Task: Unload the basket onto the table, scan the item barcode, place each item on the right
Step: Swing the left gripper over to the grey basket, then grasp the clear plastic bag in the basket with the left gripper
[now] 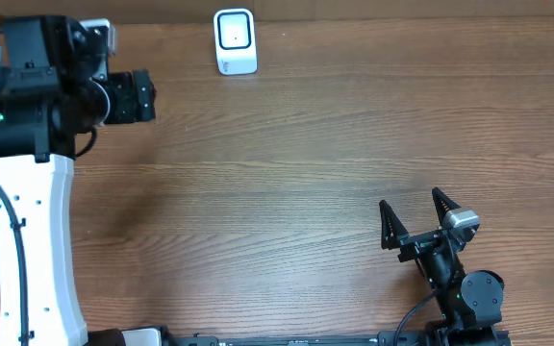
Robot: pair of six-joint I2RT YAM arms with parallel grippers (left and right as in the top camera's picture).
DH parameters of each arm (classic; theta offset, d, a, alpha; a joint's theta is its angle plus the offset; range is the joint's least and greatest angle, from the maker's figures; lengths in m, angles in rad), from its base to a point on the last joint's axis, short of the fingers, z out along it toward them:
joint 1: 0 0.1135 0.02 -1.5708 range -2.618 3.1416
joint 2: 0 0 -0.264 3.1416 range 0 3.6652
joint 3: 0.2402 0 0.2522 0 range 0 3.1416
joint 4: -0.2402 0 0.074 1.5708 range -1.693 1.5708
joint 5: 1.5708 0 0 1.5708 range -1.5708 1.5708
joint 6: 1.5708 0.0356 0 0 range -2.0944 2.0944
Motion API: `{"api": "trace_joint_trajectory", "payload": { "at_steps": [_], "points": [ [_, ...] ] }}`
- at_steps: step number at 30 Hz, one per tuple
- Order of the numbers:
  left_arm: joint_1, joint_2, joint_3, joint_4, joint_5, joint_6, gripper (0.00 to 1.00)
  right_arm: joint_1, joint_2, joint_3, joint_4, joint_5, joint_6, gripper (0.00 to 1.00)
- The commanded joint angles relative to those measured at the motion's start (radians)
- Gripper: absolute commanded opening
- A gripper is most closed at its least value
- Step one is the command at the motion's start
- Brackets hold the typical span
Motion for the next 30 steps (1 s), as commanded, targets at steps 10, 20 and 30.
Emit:
{"api": "trace_joint_trajectory", "payload": {
  "at_steps": [10,20,30],
  "points": [
    [0.257,-0.005,0.266,-0.148,-0.084,-0.014,0.82,-0.003,-0.003,-0.010,0.005,-0.002,-0.002,1.00],
    [0.724,0.021,0.220,-0.109,-0.047,-0.149,0.86,-0.003,-0.003,-0.010,0.005,-0.002,-0.002,1.00],
    [0.791,0.311,0.209,-0.032,-0.050,-0.186,0.98,-0.003,-0.003,-0.010,0.005,-0.002,-0.002,1.00]
  ]
}}
